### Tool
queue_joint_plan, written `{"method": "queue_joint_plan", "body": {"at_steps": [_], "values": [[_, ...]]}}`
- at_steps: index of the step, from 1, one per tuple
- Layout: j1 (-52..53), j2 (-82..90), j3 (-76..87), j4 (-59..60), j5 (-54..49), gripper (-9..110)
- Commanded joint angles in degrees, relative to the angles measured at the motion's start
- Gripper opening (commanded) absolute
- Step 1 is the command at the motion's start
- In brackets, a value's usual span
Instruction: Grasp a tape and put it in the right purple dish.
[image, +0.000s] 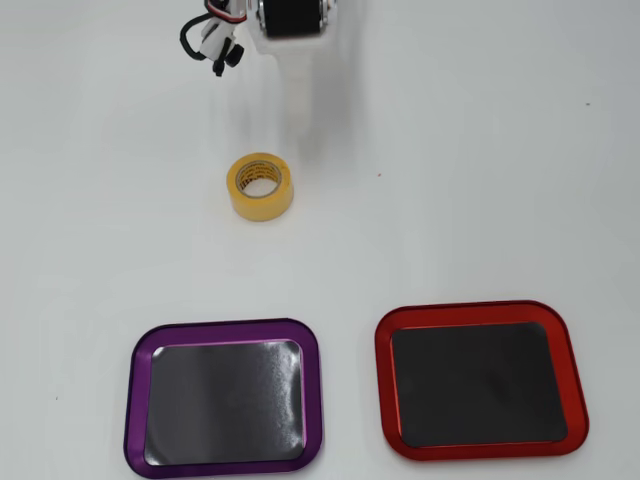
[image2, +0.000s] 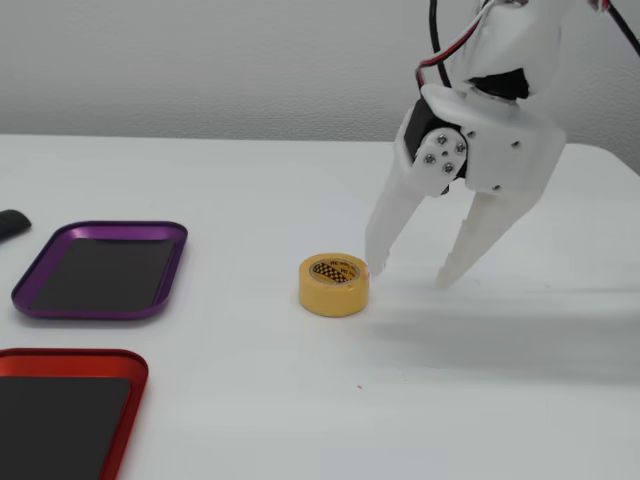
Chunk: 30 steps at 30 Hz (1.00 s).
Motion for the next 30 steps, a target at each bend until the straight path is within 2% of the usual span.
{"method": "queue_joint_plan", "body": {"at_steps": [1, 15, 30], "values": [[-0.1, -2.9, -3.0, -1.7, -0.4, 18], [8.6, -6.2, -3.4, -6.9, -0.6, 18], [8.3, -7.7, -3.3, -9.2, -0.9, 18]]}}
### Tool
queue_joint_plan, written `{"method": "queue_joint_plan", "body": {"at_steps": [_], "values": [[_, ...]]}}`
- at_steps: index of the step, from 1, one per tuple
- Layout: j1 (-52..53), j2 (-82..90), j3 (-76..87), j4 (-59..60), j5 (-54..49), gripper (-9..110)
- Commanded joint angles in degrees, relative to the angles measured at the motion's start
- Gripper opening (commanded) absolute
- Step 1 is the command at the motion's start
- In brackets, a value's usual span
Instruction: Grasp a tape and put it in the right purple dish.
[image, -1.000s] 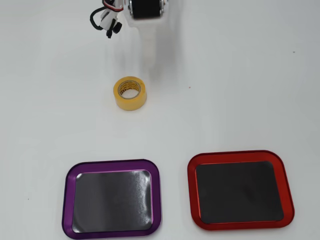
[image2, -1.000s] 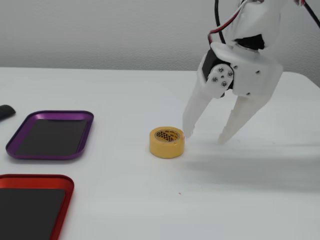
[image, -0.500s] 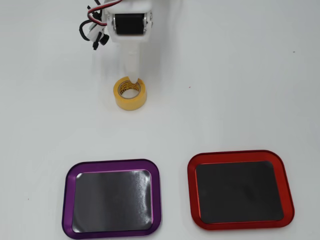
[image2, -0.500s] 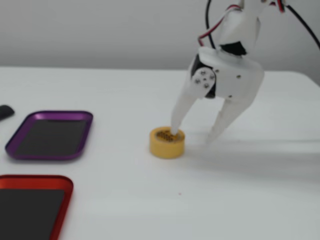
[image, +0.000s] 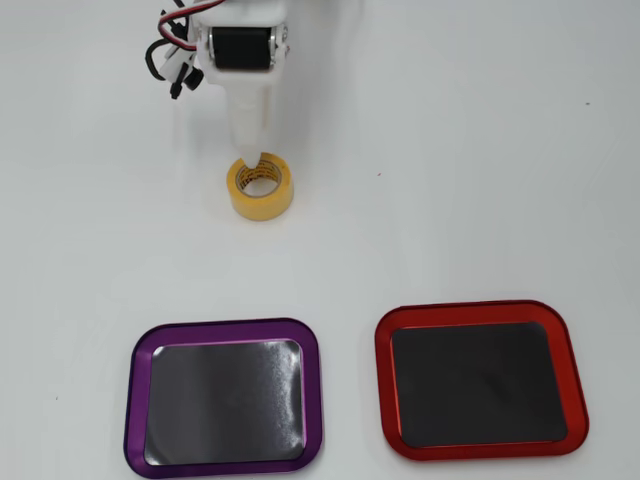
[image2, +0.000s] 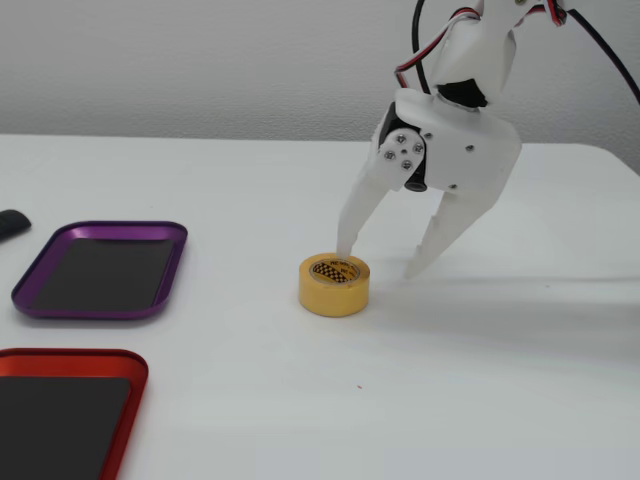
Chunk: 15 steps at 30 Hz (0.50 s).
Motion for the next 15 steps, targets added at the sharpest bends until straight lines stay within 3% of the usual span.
{"method": "queue_joint_plan", "body": {"at_steps": [1, 10, 15], "values": [[-0.2, -2.3, -1.8, -1.1, -0.3, 18], [-0.2, -19.1, -7.6, -1.1, -0.1, 17], [-0.4, -20.6, -9.3, -0.4, -0.4, 3]]}}
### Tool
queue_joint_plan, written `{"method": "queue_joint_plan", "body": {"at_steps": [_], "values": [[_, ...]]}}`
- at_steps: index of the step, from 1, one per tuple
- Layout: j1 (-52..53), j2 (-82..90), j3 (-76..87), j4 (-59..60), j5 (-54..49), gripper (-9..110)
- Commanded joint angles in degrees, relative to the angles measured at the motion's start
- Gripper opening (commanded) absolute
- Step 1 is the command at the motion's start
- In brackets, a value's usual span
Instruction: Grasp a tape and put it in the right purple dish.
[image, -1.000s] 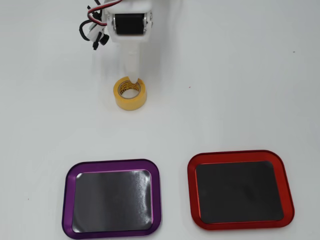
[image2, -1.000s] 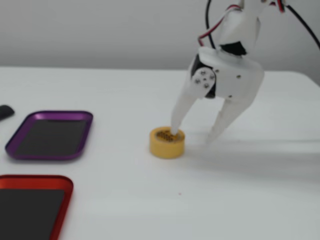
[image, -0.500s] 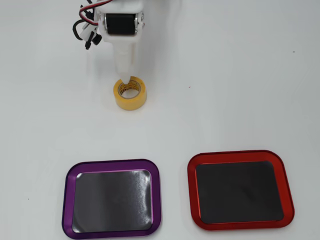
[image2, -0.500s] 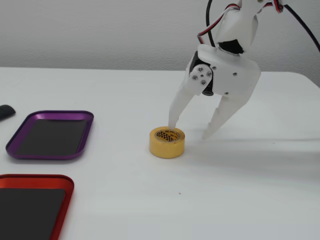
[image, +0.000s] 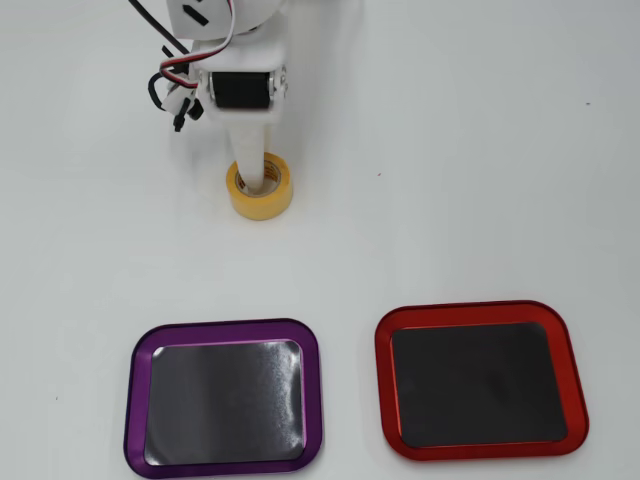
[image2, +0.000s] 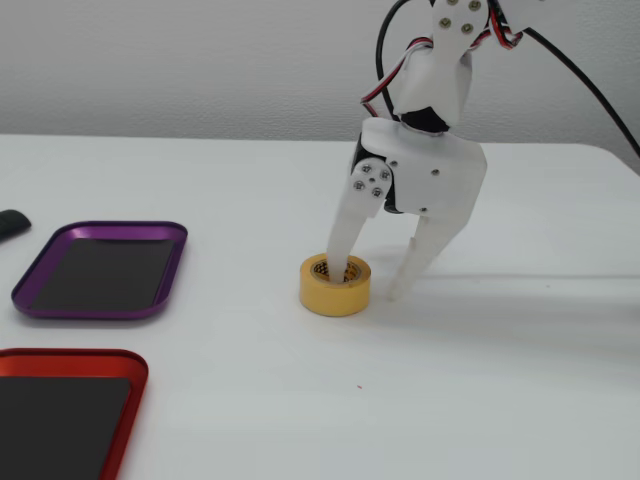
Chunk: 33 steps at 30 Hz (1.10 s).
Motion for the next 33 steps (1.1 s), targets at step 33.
{"method": "queue_joint_plan", "body": {"at_steps": [33], "values": [[-6.2, 26.5, 8.9, -38.8, -13.9, -1]]}}
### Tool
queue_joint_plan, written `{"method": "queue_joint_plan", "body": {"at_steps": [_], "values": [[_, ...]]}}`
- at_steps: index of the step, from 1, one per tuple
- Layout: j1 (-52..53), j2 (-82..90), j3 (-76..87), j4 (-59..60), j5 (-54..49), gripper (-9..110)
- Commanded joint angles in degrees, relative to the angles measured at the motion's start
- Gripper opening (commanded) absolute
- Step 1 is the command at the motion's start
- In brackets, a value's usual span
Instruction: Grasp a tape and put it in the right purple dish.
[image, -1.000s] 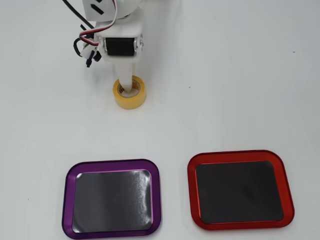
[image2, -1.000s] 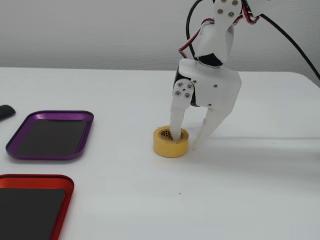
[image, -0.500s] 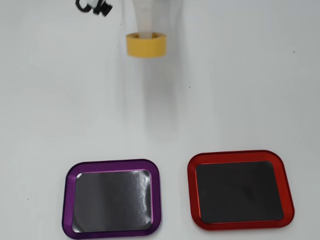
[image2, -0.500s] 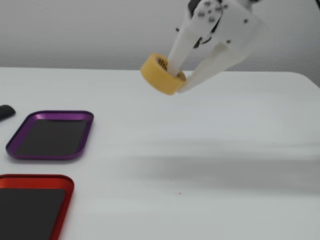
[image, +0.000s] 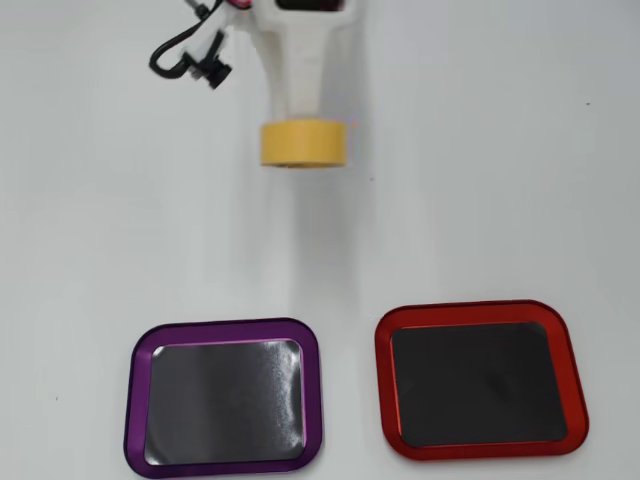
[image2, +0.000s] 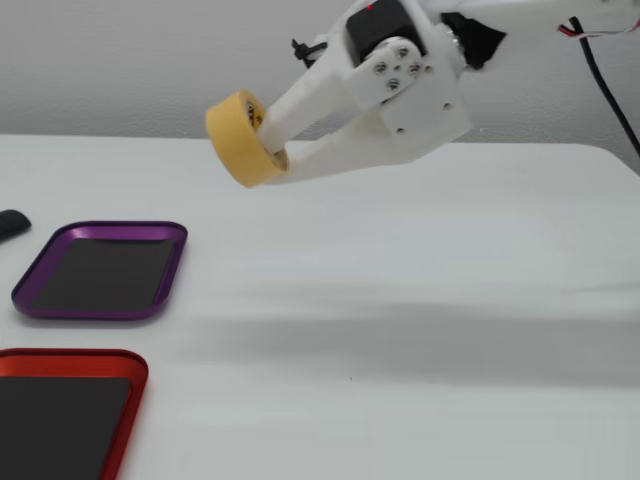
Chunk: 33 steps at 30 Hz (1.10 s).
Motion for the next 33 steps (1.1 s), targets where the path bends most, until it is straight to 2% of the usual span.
{"method": "queue_joint_plan", "body": {"at_steps": [1, 5, 9, 21, 29, 33], "values": [[2.2, -8.2, -9.2, -1.8, -0.4, -1], [4.0, -18.4, -19.8, -1.4, 4.0, -1], [4.2, -26.9, -30.3, 5.3, 7.1, -1], [3.6, -45.4, -54.6, 21.9, 7.9, 0], [4.0, -50.9, -62.4, 32.5, 8.0, 0], [3.3, -49.3, -63.9, 38.1, 8.2, 7]]}}
